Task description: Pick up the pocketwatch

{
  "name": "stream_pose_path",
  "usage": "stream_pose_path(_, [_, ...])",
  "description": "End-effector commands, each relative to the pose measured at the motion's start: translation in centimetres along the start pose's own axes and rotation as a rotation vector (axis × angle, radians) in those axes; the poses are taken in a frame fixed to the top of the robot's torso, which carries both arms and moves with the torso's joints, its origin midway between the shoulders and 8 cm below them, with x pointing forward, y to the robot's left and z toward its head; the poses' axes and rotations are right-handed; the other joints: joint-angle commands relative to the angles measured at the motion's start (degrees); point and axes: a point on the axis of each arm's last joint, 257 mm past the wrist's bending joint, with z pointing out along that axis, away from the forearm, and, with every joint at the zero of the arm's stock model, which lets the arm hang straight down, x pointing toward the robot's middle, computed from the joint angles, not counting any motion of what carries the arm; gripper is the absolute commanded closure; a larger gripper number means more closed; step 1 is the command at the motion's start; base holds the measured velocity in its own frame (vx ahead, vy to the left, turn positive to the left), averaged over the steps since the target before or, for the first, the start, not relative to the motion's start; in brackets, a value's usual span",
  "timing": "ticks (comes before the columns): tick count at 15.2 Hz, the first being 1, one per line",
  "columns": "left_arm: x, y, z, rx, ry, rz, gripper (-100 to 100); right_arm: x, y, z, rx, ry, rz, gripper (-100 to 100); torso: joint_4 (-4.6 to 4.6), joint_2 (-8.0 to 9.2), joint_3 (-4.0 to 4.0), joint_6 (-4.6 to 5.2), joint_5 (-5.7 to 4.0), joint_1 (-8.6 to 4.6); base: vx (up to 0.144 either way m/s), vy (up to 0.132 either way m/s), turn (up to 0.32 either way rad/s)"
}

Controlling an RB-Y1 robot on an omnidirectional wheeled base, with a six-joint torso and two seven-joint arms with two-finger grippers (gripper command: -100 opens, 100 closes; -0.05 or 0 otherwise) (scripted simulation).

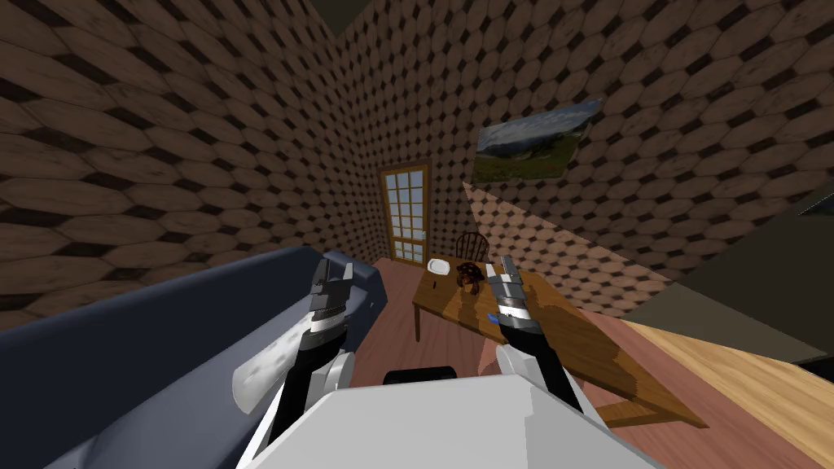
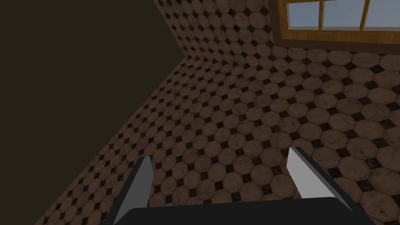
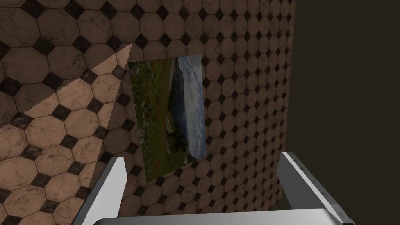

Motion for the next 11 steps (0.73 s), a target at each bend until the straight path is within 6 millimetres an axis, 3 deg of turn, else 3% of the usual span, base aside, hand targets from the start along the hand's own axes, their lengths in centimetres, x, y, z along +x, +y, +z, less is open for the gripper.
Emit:
stream_pose_path(1, [0.0,0.0,0.0,0.000,0.000,0.000,0,0.4,-0.7,-0.1,0.016,0.041,-0.039,-100,0.00,0.00,0.00,0.00,0.00,0.00,0.003,0.017,0.026])
stream_pose_path(6, [0.0,0.0,0.0,0.000,0.000,0.000,0,1.1,-3.7,-0.6,0.081,0.137,-0.165,-100,-0.03,-0.15,-0.08,-0.03,0.06,0.32,0.027,0.071,0.055])
stream_pose_path(8, [0.0,0.0,0.0,0.000,0.000,0.000,0,1.0,-6.7,-1.4,0.147,0.200,-0.272,-100,-0.04,-0.14,-0.09,-0.01,0.08,0.36,0.032,0.103,0.090])
stream_pose_path(11, [0.0,0.0,0.0,0.000,0.000,0.000,0,1.0,-8.5,-1.9,0.183,0.240,-0.351,-100,-0.04,-0.15,-0.09,-0.02,0.09,0.43,0.030,0.104,0.077])
